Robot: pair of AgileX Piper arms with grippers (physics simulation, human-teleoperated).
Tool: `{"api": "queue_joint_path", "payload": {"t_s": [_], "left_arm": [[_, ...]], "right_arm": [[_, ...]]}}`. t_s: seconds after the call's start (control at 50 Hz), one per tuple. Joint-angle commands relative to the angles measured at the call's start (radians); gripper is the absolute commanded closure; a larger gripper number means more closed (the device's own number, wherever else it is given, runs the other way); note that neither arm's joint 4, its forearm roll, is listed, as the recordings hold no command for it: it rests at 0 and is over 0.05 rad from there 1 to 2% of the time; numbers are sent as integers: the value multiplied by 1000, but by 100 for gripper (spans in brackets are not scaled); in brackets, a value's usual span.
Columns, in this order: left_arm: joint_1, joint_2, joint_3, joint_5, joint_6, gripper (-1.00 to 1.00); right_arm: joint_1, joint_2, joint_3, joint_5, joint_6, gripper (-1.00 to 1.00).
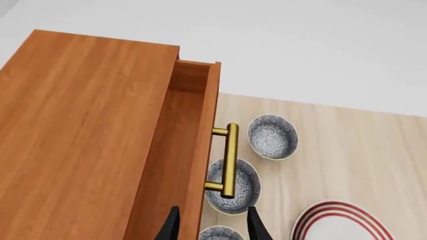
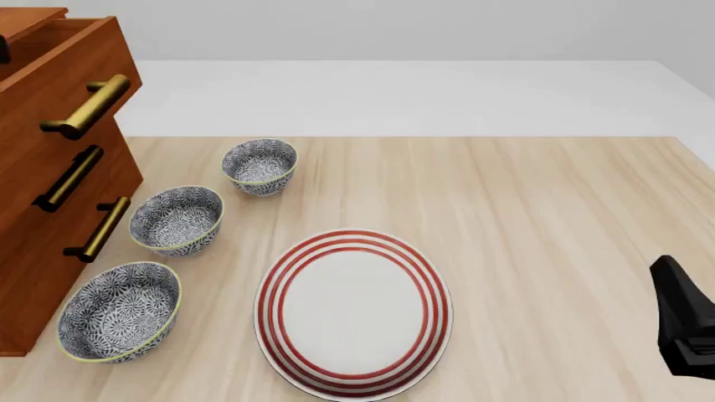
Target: Open the top drawer of the cabinet.
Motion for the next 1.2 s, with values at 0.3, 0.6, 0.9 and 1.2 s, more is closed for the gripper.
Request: {"api": "queue_joint_path", "payload": {"t_s": [0.3,0.6,0.9,1.2], "left_arm": [[6,40,9,-31,4,-100],[9,55,24,-51,16,-100],[18,77,48,-81,14,-100],[32,111,55,-108,15,-100]], "right_arm": [[0,0,0,0,0,-100],[0,0,0,0,0,-100],[0,0,0,0,0,-100],[0,0,0,0,0,-100]]}}
